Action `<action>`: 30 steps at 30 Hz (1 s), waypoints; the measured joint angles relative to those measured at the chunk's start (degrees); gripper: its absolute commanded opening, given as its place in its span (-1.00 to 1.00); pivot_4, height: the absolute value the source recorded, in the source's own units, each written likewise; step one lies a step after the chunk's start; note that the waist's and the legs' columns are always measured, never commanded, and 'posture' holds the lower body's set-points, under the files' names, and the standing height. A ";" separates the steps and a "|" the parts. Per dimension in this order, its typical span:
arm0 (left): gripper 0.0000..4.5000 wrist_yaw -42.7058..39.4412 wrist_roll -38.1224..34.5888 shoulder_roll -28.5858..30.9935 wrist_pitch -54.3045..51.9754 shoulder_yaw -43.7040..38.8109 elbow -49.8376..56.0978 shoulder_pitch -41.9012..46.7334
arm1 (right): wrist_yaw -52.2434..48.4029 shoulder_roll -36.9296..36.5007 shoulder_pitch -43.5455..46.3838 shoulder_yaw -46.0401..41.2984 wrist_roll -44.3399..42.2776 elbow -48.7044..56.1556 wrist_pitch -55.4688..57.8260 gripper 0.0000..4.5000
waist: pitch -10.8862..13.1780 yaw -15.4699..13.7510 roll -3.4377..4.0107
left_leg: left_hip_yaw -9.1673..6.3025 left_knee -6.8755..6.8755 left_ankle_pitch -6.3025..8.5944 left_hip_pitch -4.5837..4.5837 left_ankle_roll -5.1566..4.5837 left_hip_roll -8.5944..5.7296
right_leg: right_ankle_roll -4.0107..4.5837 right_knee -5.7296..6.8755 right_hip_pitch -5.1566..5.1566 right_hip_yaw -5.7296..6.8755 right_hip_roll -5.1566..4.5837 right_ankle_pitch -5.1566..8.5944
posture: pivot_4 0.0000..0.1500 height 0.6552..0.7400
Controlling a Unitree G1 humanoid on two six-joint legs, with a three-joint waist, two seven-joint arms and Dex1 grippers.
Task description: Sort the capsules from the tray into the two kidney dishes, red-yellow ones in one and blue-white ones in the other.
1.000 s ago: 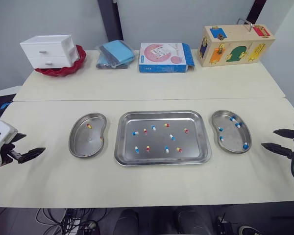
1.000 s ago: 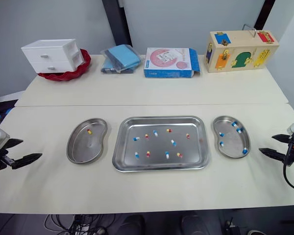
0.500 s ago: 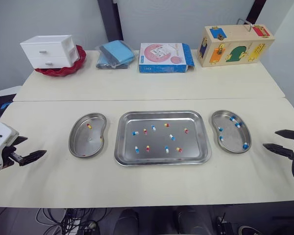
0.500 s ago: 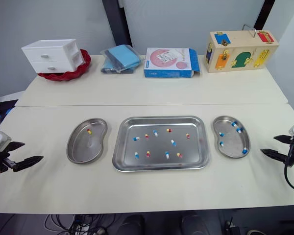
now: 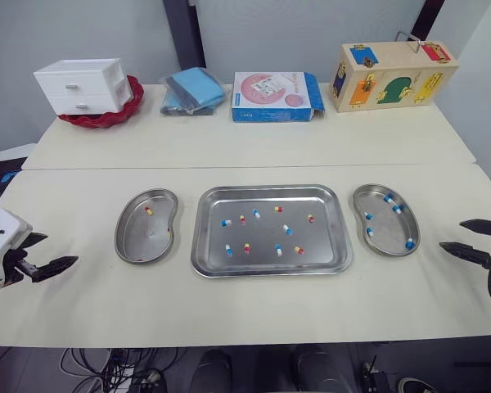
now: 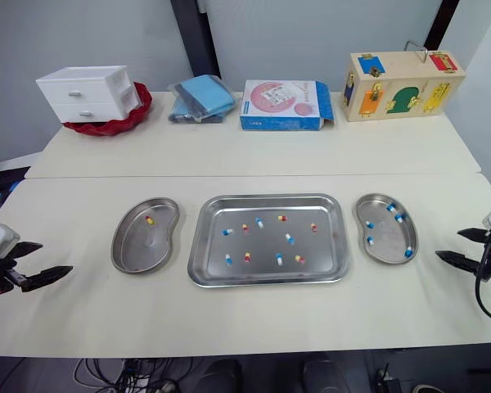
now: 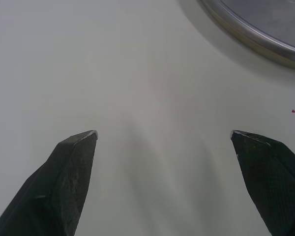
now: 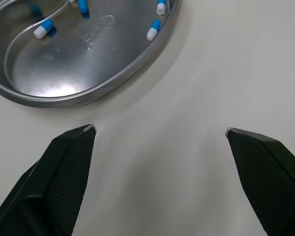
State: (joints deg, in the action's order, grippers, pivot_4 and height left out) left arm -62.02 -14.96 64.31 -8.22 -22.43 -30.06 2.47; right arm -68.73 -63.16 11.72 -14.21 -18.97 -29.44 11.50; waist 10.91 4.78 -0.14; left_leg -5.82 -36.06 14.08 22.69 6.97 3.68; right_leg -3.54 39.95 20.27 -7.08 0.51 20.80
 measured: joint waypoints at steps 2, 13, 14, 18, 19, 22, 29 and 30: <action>1.00 -0.17 -0.08 0.00 0.25 -0.01 0.35 -0.95 | -0.09 0.00 -0.08 -0.43 -0.06 0.11 -0.02 0.99 | 0.00 0.01 0.00 | 0.01 0.00 0.00 -0.01 0.00 0.00 | 0.00 0.00 0.00 -0.01 0.00 0.00 | 1.00 1.00; 1.00 -4.90 -12.51 -16.81 2.41 -9.79 32.83 -24.21 | -5.07 -1.26 -8.08 -7.03 -8.31 23.08 11.36 0.99 | -0.04 -0.22 -0.07 | 0.03 -0.05 0.00 -0.13 0.00 0.02 | -0.01 -0.01 -0.20 -0.05 -0.01 0.00 | 1.00 1.00; 1.00 -4.87 -13.59 -18.46 2.33 -9.98 36.01 -26.32 | -4.87 -1.18 -8.35 -7.05 -9.34 25.90 12.77 0.99 | -0.05 -0.22 -0.09 | 0.04 -0.06 0.00 -0.14 0.00 0.02 | -0.01 -0.01 -0.22 -0.06 -0.01 0.00 | 1.00 1.00; 1.00 -3.68 -16.67 -27.92 4.98 -9.42 45.68 -31.54 | -2.83 0.47 -8.39 -6.94 -12.41 35.54 17.67 0.99 | -0.06 -0.54 -0.17 | 0.03 -0.09 0.00 -0.19 0.00 0.00 | -0.01 -0.03 -0.28 -0.07 -0.03 0.00 | 1.00 1.00; 1.00 -3.48 -16.67 -30.28 6.24 -8.65 46.88 -32.47 | -2.07 1.02 -8.26 -6.75 -13.22 37.82 18.75 0.99 | -0.07 -0.68 -0.18 | 0.02 -0.10 0.00 -0.19 0.00 -0.01 | -0.01 -0.04 -0.29 -0.06 -0.02 0.00 | 1.00 1.00; 1.00 -2.60 -16.77 -39.25 11.92 -5.02 48.51 -33.86 | 0.59 2.88 -6.46 -4.59 -15.50 43.97 22.06 0.99 | -0.06 -1.24 -0.23 | 0.04 -0.15 0.01 -0.21 -0.01 -0.02 | -0.02 -0.04 -0.30 -0.08 -0.02 -0.01 | 1.00 1.00; 1.00 -3.46 -15.81 -47.20 23.89 0.88 47.82 -35.45 | 7.62 7.07 1.85 2.82 -20.01 54.78 29.39 0.99 | -0.09 -1.71 -0.39 | 0.00 -0.20 0.01 -0.18 -0.01 -0.03 | -0.05 -0.07 -0.30 -0.08 -0.01 -0.03 | 1.00 1.00; 1.00 -3.45 -15.52 -48.21 25.63 1.69 47.47 -35.62 | 9.31 8.55 4.33 5.28 -20.19 56.15 30.74 0.99 | -0.10 -1.70 -0.46 | -0.03 -0.20 0.01 -0.18 -0.01 -0.01 | -0.05 -0.05 -0.29 -0.05 0.02 -0.03 | 1.00 1.00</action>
State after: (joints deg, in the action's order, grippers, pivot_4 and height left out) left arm -65.47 -30.48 16.10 17.41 -20.73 17.41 -33.15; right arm -59.43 -54.61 16.05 -8.93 -39.16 26.72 42.24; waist 10.80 3.09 -0.59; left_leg -5.85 -36.26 14.09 22.51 6.96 3.67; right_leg -3.59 39.90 19.98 -7.13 0.53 20.76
